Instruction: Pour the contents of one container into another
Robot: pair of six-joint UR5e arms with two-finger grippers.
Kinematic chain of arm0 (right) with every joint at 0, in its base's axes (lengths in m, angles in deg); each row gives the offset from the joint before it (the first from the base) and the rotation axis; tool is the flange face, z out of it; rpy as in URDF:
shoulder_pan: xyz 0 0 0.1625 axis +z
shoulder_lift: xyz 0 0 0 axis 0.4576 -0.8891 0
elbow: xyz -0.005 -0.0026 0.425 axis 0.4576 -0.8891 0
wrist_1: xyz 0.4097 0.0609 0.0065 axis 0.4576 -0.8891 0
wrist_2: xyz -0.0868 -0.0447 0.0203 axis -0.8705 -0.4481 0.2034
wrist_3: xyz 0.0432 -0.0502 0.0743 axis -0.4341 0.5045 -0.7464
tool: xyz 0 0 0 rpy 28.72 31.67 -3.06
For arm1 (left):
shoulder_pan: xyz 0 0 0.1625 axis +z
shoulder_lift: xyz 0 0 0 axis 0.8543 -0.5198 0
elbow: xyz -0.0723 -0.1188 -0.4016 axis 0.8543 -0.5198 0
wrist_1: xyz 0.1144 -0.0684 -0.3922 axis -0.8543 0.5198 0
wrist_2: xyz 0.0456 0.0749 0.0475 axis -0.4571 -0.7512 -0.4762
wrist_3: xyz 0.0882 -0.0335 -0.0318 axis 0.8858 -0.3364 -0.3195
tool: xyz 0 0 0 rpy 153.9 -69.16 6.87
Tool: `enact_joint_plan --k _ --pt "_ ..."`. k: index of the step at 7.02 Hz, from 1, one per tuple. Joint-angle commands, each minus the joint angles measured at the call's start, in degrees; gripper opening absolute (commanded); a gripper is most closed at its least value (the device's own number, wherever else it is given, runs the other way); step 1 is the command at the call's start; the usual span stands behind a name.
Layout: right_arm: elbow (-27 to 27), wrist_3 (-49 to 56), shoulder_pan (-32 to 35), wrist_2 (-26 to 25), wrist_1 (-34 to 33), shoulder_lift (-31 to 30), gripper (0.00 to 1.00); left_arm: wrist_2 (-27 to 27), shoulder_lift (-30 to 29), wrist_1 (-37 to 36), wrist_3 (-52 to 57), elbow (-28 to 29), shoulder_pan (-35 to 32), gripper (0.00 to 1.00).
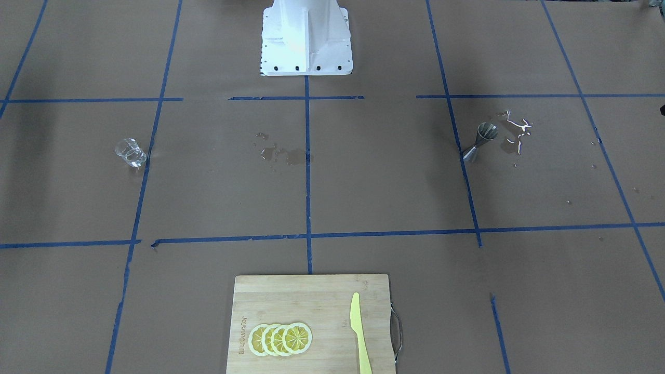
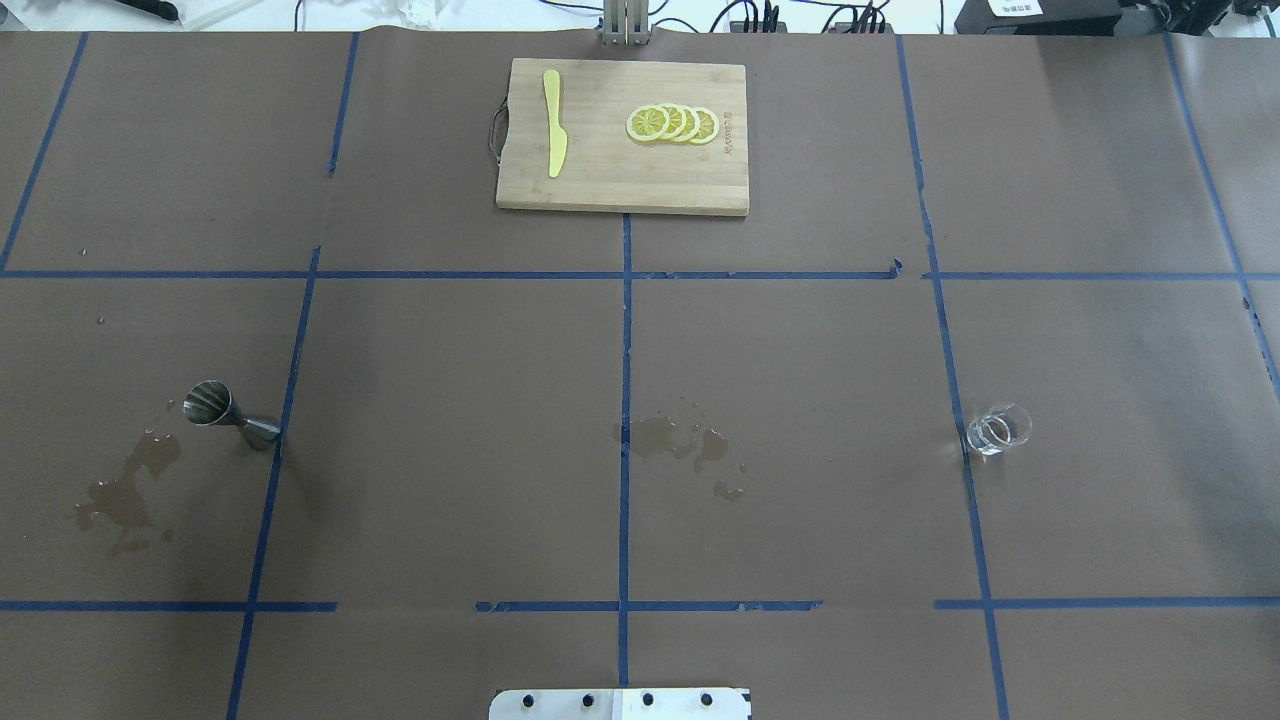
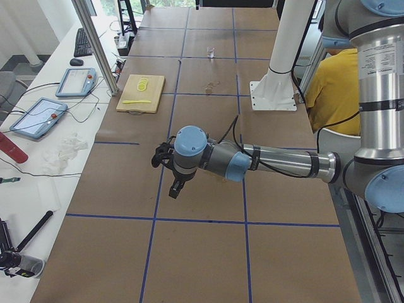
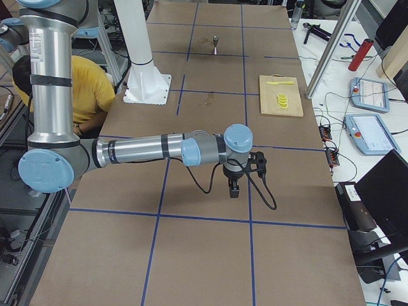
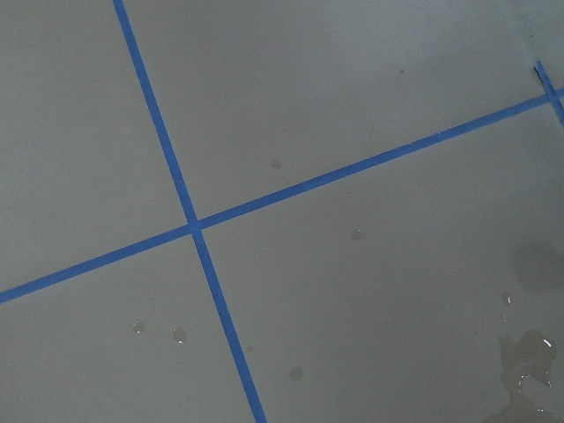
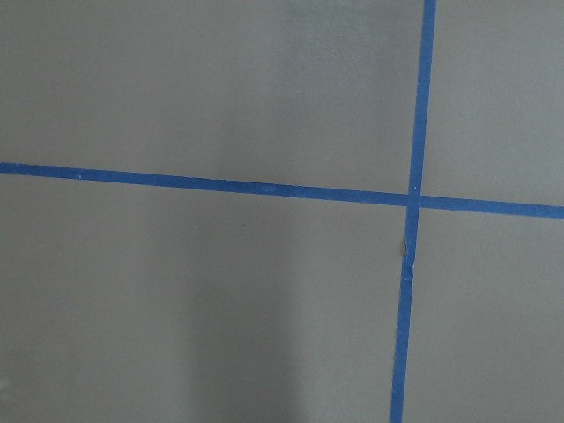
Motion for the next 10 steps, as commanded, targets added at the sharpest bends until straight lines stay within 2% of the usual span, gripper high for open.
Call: enact_joint_plan --k 1,2,3,5,6,7,8,9,10 --pt "1.1 -3.2 0.0 0.3 0.7 -0.1 1.0 3.1 0.2 15.1 -8.3 1.5 5.7 1.0" --pt "1.5 -3.2 -0.1 0.3 1.4 -0.1 1.0 2.4 0.2 24.1 -15.9 1.9 10.0 1.0" --pt "1.5 -3.2 -0.1 0.2 2.4 0.1 1.0 -4.2 0.1 33.6 -23.7 1.3 15.2 1.0" --pt "1.5 -3.1 -0.1 0.1 2.6 0.1 1.0 -12.4 0.1 42.0 -37.2 -0.5 24.1 0.99" --pt "1.5 -3.2 -0.1 0.1 2.6 0.0 1.0 -18.7 4.5 50.8 -38.6 -1.9 28.4 0.97" --pt "1.5 -3.2 -0.1 0.1 2.6 -0.1 1.0 -30.1 9.1 59.2 -41.3 -2.0 33.7 0.99" --pt "1.6 -3.2 -0.1 0.2 2.6 -0.2 1.0 -35.4 9.2 60.0 -47.5 -3.0 37.0 0.99" --pt "1.7 -3.2 0.0 0.3 2.6 -0.3 1.0 -35.0 9.3 60.0 -49.3 -6.1 37.8 0.99" --pt "2.0 -3.2 -0.1 0.2 2.6 -0.4 1.0 -34.6 9.9 59.6 -49.4 -6.4 40.1 1.0"
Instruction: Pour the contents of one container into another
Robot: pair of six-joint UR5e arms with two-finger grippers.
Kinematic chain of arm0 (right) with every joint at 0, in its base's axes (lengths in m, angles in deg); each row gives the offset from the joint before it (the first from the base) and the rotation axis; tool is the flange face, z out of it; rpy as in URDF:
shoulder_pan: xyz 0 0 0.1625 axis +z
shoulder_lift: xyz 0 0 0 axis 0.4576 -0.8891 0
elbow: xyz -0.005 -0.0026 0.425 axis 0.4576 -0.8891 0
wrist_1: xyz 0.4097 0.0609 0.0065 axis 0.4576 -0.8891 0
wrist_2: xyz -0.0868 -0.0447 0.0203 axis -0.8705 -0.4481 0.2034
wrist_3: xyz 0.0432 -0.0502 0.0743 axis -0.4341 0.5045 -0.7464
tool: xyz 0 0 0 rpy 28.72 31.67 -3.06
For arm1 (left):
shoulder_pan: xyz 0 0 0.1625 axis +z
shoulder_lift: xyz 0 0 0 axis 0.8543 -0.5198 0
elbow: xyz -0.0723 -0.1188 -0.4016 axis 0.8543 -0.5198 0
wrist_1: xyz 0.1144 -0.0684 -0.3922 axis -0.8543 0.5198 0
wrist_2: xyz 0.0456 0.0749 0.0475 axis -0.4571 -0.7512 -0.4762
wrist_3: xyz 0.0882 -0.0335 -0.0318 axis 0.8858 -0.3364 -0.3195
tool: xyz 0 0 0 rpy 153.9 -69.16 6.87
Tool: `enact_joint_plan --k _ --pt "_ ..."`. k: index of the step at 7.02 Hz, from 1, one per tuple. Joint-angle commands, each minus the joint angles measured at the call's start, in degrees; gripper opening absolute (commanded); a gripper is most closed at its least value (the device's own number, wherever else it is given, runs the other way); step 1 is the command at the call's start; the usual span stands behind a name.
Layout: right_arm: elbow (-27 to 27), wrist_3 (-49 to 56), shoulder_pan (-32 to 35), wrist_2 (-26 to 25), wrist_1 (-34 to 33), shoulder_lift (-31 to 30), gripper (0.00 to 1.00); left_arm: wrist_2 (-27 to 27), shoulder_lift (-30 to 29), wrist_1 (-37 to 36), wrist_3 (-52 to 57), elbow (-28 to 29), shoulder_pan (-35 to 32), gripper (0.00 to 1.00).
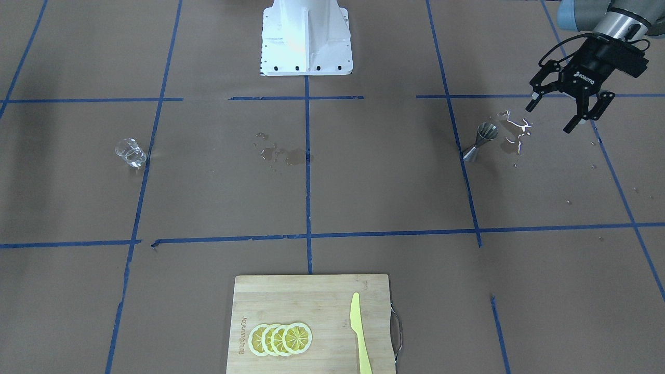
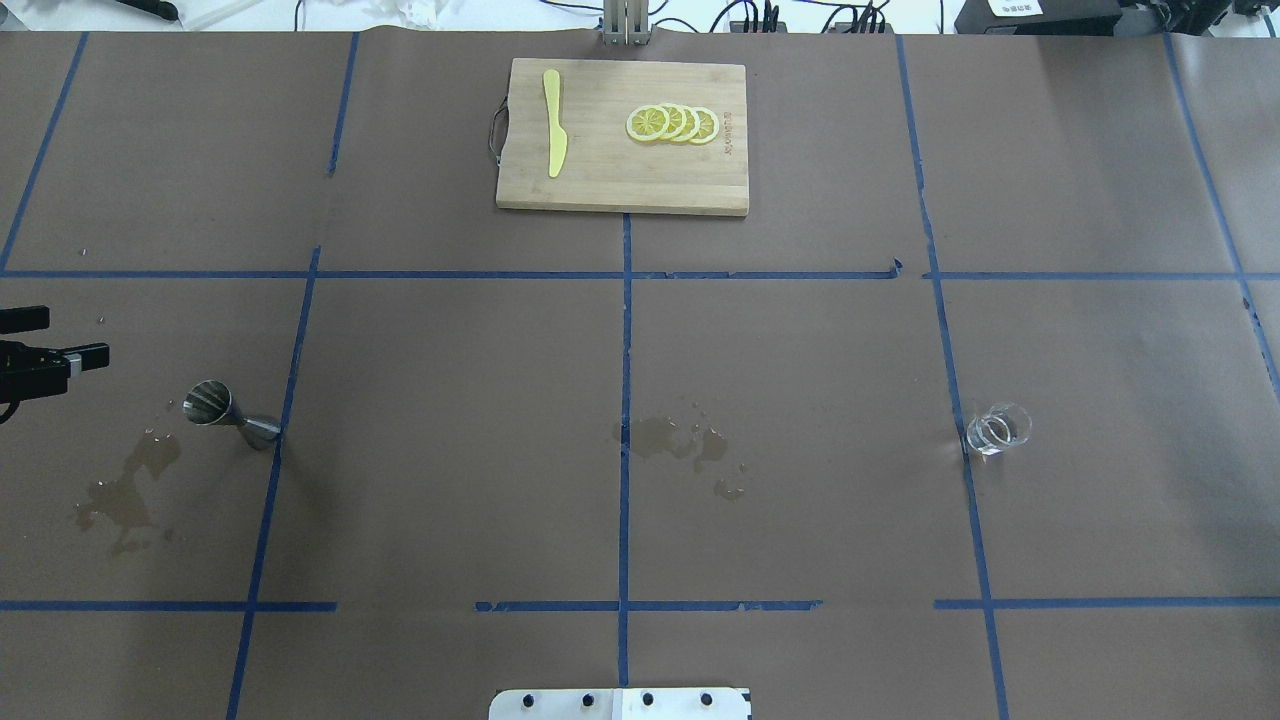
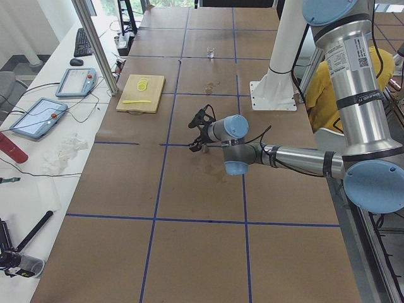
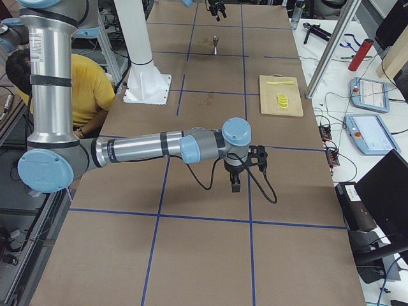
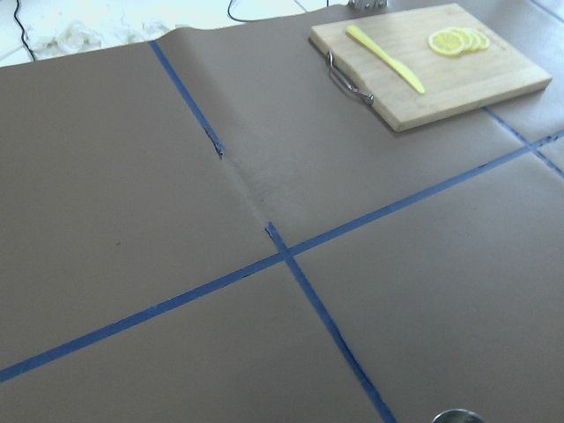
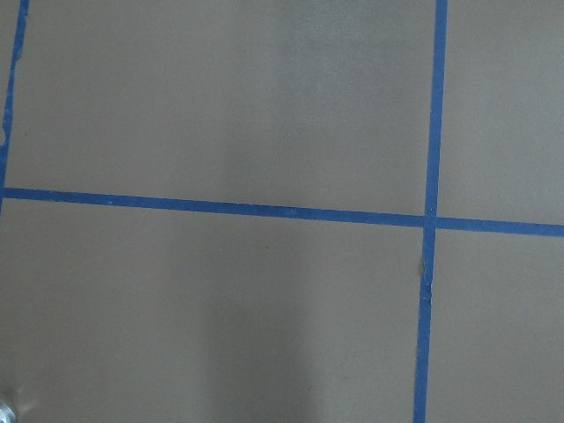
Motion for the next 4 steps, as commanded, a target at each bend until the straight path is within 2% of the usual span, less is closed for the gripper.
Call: enact_joint_plan --k 1,2,3,4 --pt "0.4 0.0 0.0 0.0 0.0 -0.2 1.0 -4.0 0.8 1.1 -5.3 -2.0 3.7 0.94" --pt "0.7 0.1 0.1 0.1 0.0 -0.5 1.0 -11.4 0.8 1.6 -7.1 -2.8 6.6 0.95" --pt "0.7 0.1 0.0 0.2 0.0 -0.6 1.0 -23.9 1.1 1.6 -7.1 -2.8 14.2 0.95" --pt "0.6 0.1 0.0 0.1 0.0 -0.5 1.0 -37.1 3.4 3.5 -7.3 -2.9 22.1 0.9"
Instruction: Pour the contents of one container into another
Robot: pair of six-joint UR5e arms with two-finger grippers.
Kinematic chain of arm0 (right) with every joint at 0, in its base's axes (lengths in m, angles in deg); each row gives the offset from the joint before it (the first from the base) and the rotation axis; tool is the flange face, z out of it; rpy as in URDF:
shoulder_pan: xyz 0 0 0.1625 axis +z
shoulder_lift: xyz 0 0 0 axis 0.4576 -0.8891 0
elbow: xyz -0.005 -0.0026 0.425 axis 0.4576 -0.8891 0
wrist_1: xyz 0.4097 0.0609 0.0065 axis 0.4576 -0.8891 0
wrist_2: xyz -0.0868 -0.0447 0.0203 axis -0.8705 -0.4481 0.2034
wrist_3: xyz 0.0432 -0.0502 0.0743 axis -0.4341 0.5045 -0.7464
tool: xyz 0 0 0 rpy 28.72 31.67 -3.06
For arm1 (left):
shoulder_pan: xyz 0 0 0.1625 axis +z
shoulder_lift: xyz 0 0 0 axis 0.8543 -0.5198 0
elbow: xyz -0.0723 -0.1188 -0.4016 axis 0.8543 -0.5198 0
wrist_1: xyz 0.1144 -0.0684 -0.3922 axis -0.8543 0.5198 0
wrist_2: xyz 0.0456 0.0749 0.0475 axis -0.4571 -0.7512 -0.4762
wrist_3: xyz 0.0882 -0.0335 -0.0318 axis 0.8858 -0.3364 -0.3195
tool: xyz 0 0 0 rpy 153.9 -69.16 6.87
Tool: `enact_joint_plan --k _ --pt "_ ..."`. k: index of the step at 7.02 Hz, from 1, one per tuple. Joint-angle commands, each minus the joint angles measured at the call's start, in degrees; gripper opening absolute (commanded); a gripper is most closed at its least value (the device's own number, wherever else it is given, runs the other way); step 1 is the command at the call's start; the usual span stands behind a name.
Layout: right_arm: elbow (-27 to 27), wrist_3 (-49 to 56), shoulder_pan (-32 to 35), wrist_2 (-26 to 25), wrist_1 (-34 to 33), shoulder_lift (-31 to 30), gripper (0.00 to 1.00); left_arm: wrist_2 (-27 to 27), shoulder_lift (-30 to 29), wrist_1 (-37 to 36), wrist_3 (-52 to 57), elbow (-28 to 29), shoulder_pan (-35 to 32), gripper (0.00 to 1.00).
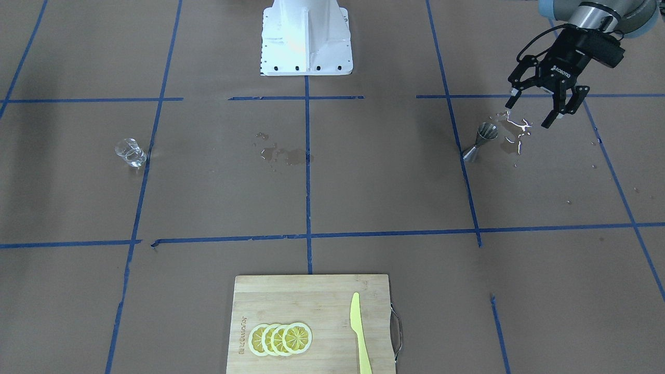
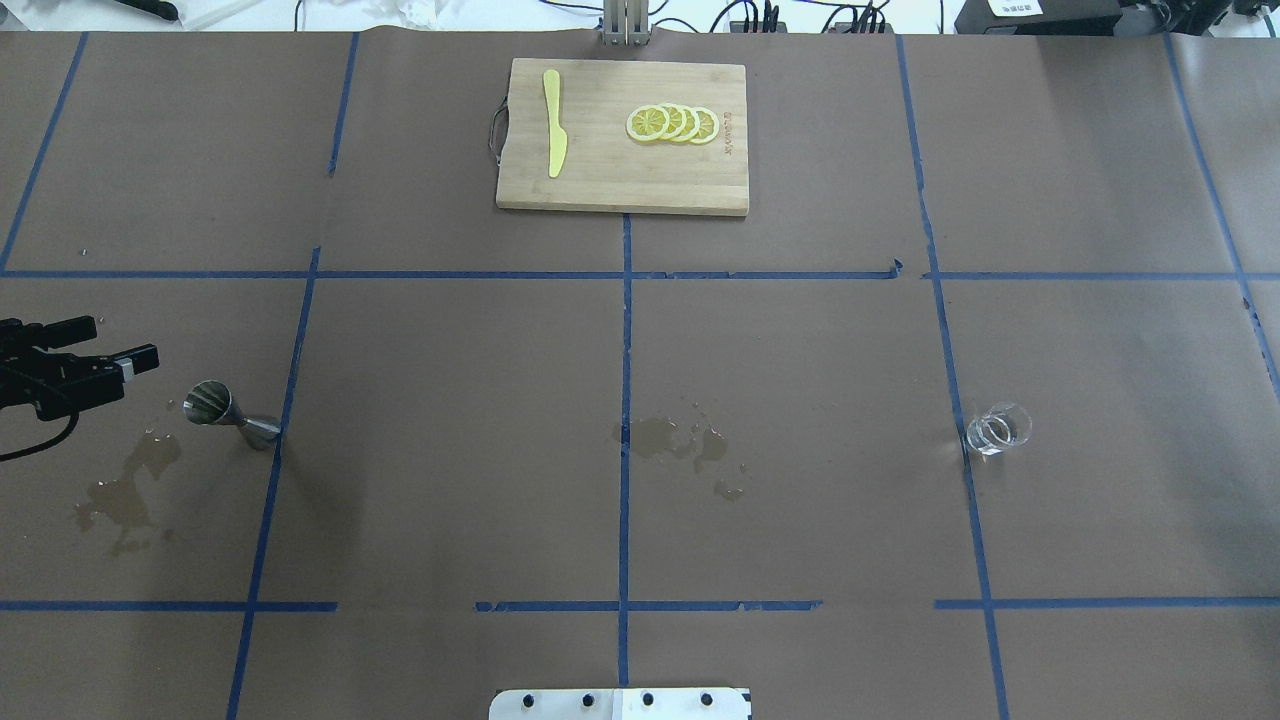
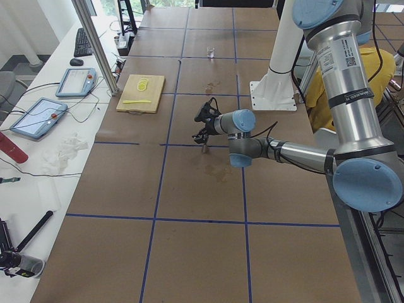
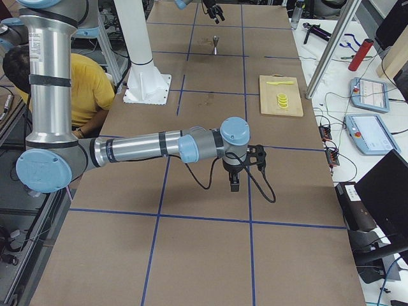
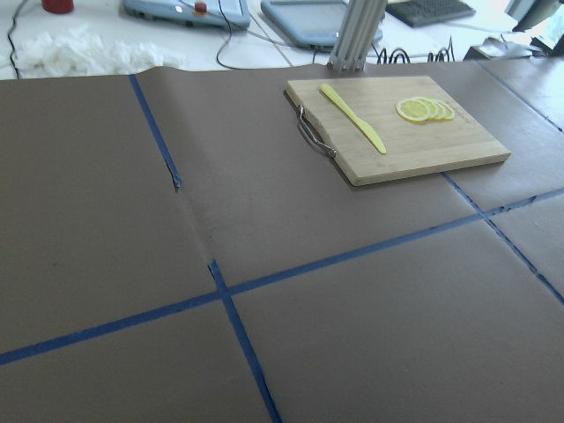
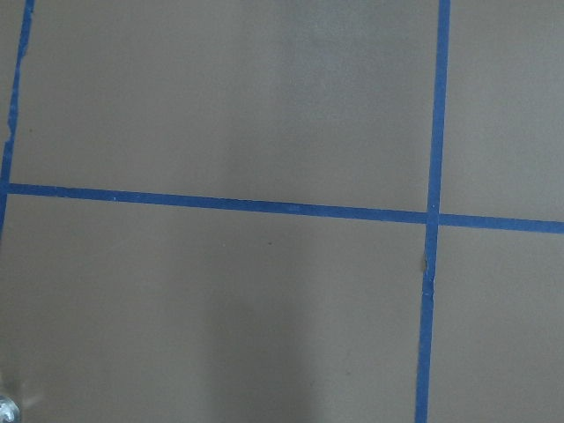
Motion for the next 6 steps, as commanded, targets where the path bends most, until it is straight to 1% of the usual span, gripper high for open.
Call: enact_joint_plan --k 1,2,3,4,6 --pt "-0.1 0.1 0.0 -0.2 0.0 0.0 1.0 -24.3 3.4 1.8 -2.6 -0.1 15.6 0.99" --pt "0.0 0.1 0.0 -0.1 0.0 0.0 1.0 -33.3 3.5 2.0 -7.2 0.0 21.9 0.99" --pt "-0.1 0.1 0.0 -0.1 0.0 0.1 1.0 -47.7 3.5 1.9 -7.9 2.4 30.8 0.99" --pt "-0.1 0.1 0.0 -0.1 0.0 0.1 1.0 -52.5 3.0 2.4 -8.0 5.2 33.2 0.99" --pt "-0.1 0.1 0.0 0.1 0.0 0.0 1.0 -53.4 0.0 2.3 -7.8 5.9 33.3 0.99"
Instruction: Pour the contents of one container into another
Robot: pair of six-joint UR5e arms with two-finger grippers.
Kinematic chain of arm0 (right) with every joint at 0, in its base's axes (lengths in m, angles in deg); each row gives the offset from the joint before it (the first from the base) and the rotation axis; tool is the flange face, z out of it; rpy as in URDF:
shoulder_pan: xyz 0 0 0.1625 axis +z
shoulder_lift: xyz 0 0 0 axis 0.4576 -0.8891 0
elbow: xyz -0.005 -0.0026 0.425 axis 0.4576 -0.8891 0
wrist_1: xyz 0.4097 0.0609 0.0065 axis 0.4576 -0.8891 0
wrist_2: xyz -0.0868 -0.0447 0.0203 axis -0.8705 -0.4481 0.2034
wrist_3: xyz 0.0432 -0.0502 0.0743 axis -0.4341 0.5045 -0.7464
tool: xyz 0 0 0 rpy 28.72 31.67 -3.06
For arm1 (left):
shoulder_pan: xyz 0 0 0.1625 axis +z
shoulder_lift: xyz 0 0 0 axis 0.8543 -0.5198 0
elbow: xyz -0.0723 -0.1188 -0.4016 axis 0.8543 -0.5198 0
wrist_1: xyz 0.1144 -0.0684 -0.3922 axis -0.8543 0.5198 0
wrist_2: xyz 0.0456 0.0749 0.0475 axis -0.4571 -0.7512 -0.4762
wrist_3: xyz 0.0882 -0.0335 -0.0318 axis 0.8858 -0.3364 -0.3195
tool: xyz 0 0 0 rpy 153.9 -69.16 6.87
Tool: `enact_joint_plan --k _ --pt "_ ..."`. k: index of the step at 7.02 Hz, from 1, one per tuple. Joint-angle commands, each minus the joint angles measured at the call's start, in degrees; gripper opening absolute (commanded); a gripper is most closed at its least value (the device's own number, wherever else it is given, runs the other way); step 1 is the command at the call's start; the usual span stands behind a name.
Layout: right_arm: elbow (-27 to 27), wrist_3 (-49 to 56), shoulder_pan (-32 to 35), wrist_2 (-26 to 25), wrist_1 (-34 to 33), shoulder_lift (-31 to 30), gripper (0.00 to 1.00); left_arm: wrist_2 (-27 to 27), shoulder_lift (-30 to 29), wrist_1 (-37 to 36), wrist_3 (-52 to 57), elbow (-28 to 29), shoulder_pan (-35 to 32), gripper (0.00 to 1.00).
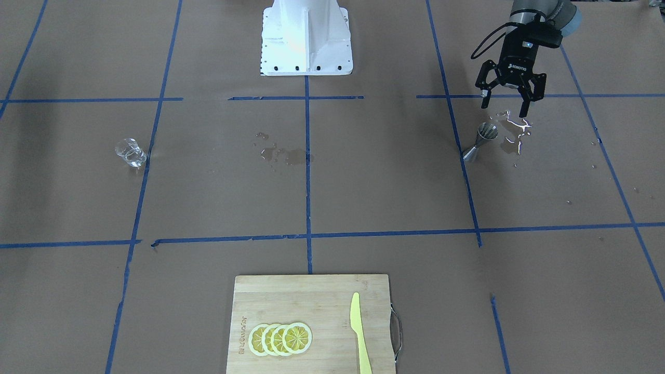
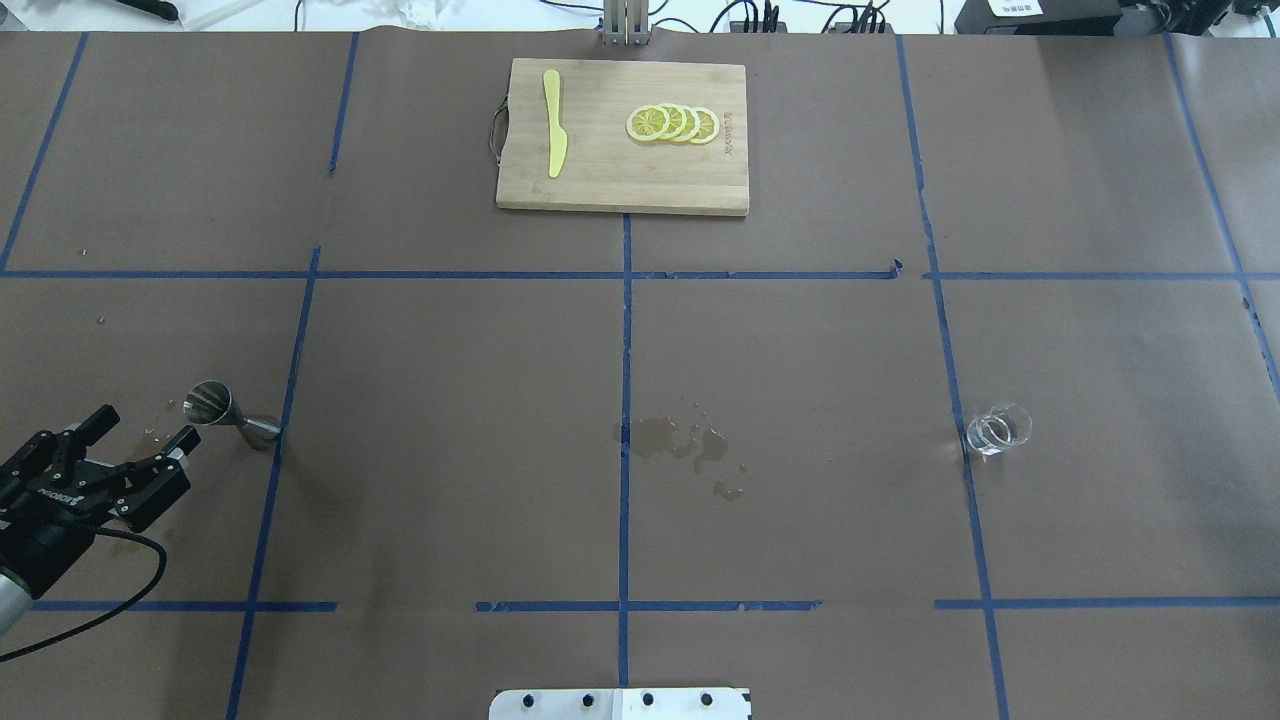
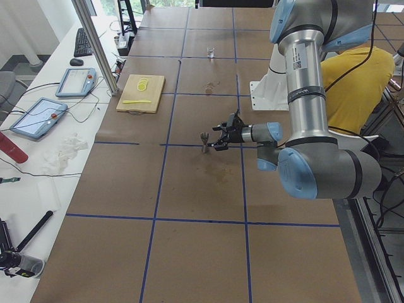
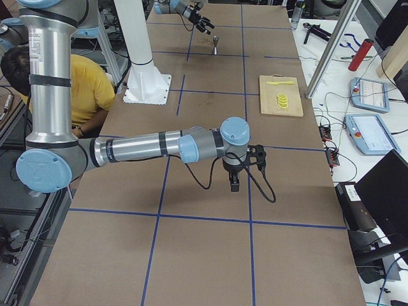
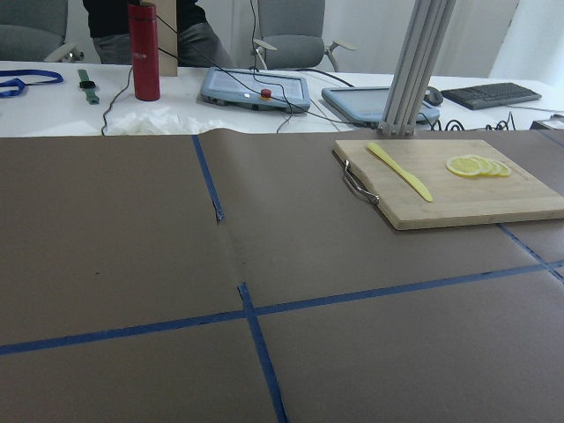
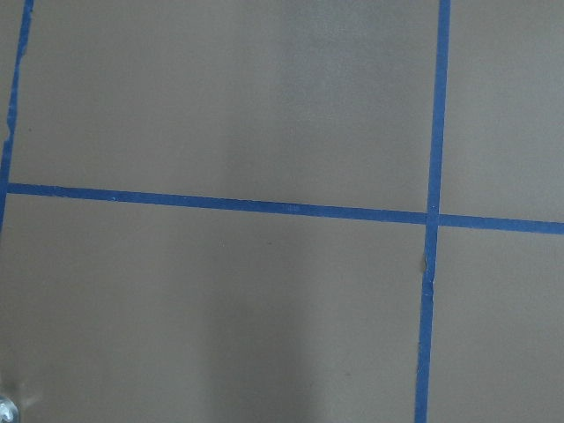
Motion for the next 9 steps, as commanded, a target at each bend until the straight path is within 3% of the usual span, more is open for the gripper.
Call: enact_joint_plan --k 1,2,9 --pt "-0.1 0.1 0.0 0.0 -0.1 -0.1 1.0 -3.1 -3.5 0.0 0.4 3.5 0.8 0.99" --pt "-0.2 0.1 0.0 0.0 -0.1 0.0 1.0 -3.5 -5.8 0.0 0.5 6.9 0.8 0.98" --pt "-0.4 0.2 0.0 0.0 -0.1 0.0 1.0 -4.7 -14.7 0.0 0.7 14.5 0.7 0.99"
